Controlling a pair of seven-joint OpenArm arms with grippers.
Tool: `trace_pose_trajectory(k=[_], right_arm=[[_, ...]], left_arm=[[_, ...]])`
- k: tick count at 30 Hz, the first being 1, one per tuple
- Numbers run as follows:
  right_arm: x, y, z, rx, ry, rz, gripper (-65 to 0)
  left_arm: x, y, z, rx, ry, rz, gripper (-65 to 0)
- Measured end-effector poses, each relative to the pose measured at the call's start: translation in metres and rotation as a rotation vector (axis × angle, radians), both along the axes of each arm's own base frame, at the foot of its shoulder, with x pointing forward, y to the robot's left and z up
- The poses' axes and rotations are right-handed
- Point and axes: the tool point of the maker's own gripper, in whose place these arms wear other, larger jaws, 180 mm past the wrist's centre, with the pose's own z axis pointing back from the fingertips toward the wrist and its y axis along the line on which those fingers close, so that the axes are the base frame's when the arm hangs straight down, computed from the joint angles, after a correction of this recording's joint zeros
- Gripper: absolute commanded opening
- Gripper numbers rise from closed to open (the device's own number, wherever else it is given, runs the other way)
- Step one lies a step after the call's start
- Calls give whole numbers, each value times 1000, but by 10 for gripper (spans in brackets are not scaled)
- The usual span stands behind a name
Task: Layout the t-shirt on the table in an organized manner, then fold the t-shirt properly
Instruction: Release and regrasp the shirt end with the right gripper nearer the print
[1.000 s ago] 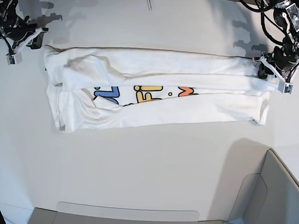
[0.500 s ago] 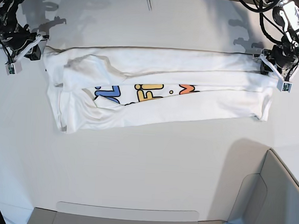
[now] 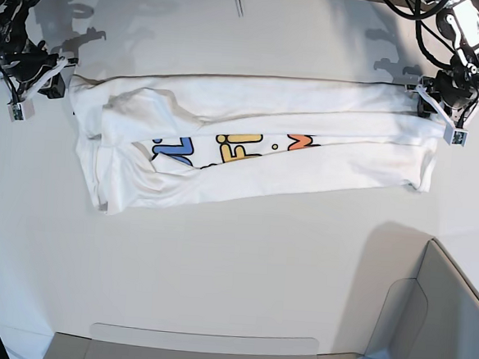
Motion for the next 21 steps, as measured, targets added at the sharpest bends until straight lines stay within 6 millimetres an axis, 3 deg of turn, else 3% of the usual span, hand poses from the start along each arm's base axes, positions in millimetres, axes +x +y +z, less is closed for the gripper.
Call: trace_pose_trajectory(k=[5,9,14,17,21], right_arm=[[13,28,19,-22,-59,101,-629],[23,67,41,-45,-142,270,-617],[39,91,59,-20,-235,316,-617],[45,105,54,-6,-229,364,-617],[49,133,21,17,-139,439,-617]], left_arm=[[2,1,1,8,2,0,-459],[11,1,5,8,-16,-4,-498],[14,1,6,9,-7,-4,-503],[14,1,5,9,-8,-3,-503],[14,1,6,8,-10,-1,-503]])
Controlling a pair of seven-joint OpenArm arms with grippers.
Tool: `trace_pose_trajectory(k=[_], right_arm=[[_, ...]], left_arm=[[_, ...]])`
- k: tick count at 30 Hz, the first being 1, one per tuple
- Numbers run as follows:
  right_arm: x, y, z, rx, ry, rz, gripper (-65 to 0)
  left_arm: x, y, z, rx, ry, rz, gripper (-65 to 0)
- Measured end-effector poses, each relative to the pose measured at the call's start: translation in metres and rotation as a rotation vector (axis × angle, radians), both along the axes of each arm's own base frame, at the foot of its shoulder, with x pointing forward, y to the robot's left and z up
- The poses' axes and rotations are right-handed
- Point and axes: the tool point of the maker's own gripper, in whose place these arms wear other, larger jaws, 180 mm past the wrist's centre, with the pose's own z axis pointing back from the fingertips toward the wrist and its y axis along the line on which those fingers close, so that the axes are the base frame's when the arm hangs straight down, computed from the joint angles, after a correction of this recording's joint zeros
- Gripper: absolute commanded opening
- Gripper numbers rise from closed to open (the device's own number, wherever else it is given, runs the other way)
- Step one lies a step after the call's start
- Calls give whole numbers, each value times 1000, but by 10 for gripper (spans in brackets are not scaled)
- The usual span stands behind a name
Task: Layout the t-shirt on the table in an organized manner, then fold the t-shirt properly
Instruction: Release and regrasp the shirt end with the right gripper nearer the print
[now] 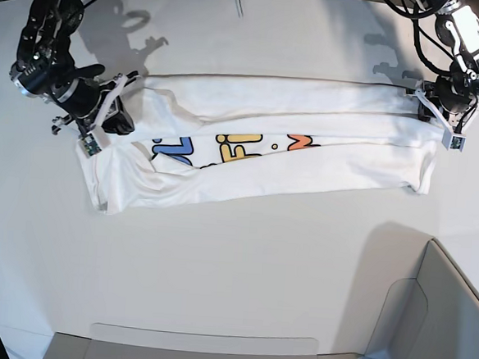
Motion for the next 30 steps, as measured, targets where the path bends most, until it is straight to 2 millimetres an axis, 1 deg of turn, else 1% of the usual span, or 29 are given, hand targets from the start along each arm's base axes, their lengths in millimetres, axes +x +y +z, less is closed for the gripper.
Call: trace_pose_trajectory(k=[2,4,7,8,11,17,22,25,27,30], right_arm=[[6,3,-14,-41,29,11,-617],[14,2,-26,-59,32,-15,-617],[14,-1,-54,-106,94,-48,-617],[16,2,-56,-100,88,-53,-617],[22,1,-60,-123,87,-64,-617],[25,1,-64,-109,81,-80,-617],[25,0,-65,-110,82,-82,-617],[25,-6,-64,-79,78,-111,-617],[26,-10,-64,-75,77,-125,-617],[25,-11,-63,-77,78,-128,-617]], left_arm=[[0,0,0,0,0,0,-503],[0,0,0,0,0,0,-503],[0,0,0,1,0,0,-501],[0,0,0,0,0,0,-501],[0,0,0,0,0,0,-501],[0,2,1,5,-4,-1,-502],[-2,18,6,46,20,-10,-502],[-4,28,9,69,35,-13,-502],[-6,36,7,73,49,-8,-502],[-5,41,3,44,52,1,-502]])
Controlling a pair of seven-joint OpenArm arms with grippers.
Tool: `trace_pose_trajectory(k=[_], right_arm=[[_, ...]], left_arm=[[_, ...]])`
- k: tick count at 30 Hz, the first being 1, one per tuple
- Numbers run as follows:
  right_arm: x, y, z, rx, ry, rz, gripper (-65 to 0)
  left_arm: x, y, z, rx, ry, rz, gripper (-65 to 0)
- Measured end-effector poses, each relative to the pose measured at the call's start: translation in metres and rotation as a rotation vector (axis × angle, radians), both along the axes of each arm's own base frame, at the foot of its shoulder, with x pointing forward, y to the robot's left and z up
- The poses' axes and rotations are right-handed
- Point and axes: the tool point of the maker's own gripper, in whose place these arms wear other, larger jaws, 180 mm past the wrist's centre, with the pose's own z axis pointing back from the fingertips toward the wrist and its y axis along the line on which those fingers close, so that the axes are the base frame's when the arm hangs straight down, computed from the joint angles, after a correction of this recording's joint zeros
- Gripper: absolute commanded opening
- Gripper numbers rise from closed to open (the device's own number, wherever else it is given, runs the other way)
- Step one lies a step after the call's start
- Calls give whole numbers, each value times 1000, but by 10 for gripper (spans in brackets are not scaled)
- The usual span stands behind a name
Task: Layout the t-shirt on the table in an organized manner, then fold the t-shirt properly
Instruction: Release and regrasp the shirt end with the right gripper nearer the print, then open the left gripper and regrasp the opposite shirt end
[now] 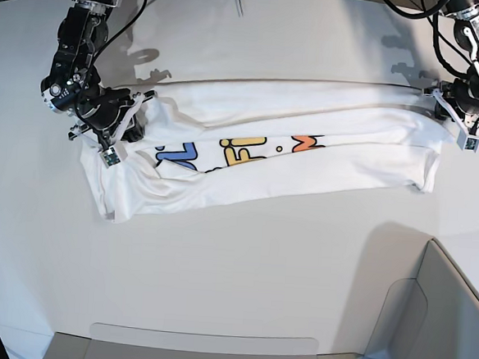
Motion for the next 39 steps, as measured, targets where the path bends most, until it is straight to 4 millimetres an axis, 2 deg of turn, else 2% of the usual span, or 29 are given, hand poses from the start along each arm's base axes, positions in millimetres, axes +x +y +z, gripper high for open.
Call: trace_pose_trajectory(k=[9,14,17,28,33,36,39], right_arm=[[-1,-1,-1,-1,1,0,-617],[-1,0,-1,0,1,0,-617],[-1,1,-1,9,0,0,-617],[-1,1,-1,9,0,1,-617],[-1,2,0,9,0,1,-617],[-2,2,-1,8,0,3,-617],[-2,2,-1,8,1,4,-617]], left_arm=[[17,26,-6,-63,-16,57,-502],[6,53,-1,-96,-65,194,-502],[-1,63,0,-87,-51,214,-502],[2,66,2,-72,-76,212,-502],[0,71,18,8,-77,186,-502],[4,64,23,27,-94,178,-499],[13,61,38,60,-136,158,-473]])
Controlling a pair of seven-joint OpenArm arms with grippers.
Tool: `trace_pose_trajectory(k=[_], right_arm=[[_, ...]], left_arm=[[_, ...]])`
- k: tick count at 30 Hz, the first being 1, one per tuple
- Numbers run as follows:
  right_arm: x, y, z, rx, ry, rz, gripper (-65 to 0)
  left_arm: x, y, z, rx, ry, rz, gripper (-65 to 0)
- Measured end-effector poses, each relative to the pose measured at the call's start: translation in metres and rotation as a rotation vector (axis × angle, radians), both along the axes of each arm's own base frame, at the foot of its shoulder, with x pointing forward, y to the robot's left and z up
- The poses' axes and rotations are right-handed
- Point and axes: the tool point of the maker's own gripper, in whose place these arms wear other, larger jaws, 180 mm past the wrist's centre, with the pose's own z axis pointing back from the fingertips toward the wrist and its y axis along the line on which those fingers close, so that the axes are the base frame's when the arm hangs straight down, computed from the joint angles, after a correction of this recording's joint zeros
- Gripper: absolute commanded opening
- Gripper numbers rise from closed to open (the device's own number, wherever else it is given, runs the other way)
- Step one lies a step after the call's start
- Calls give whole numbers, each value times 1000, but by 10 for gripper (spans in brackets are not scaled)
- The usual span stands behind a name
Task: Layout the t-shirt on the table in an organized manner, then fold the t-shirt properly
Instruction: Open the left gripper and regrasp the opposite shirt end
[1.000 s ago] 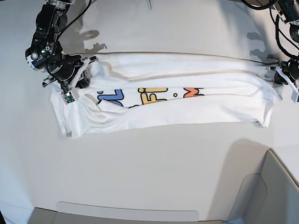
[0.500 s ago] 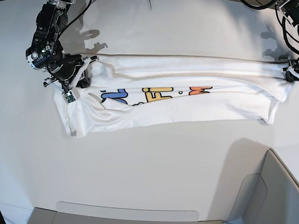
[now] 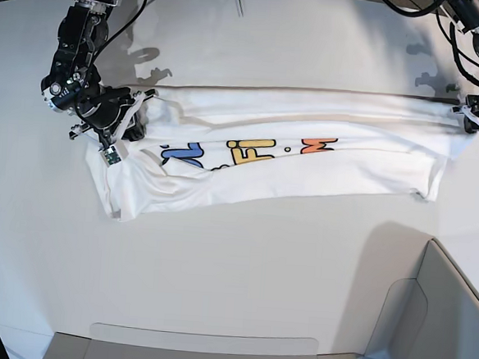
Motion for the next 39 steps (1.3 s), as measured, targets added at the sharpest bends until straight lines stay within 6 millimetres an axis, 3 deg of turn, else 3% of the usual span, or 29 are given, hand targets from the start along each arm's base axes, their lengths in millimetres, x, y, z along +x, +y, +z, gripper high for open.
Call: trace_pose_trajectory(k=[4,14,18,22,27,39], right_arm=[[0,0,0,-2,0,0,-617],[0,0,0,-2,0,0,-617],[0,0,0,-5,1,1,-617],[0,-2,0,-12,1,1,-617],[0,-3,0,-20,2,1,-617],[0,-4,0,-22,2,1,-617]], left_arm=[[8,1,13,30,-34,-13,-414],[-4,-1,4,33,11,-22,-398],[-1,-9,1,45,-12,-62,-391],[10,-22,14,74,-135,-93,-317],[2,-49,3,41,-162,-99,-298],[3,-37,14,61,-188,-69,-284]])
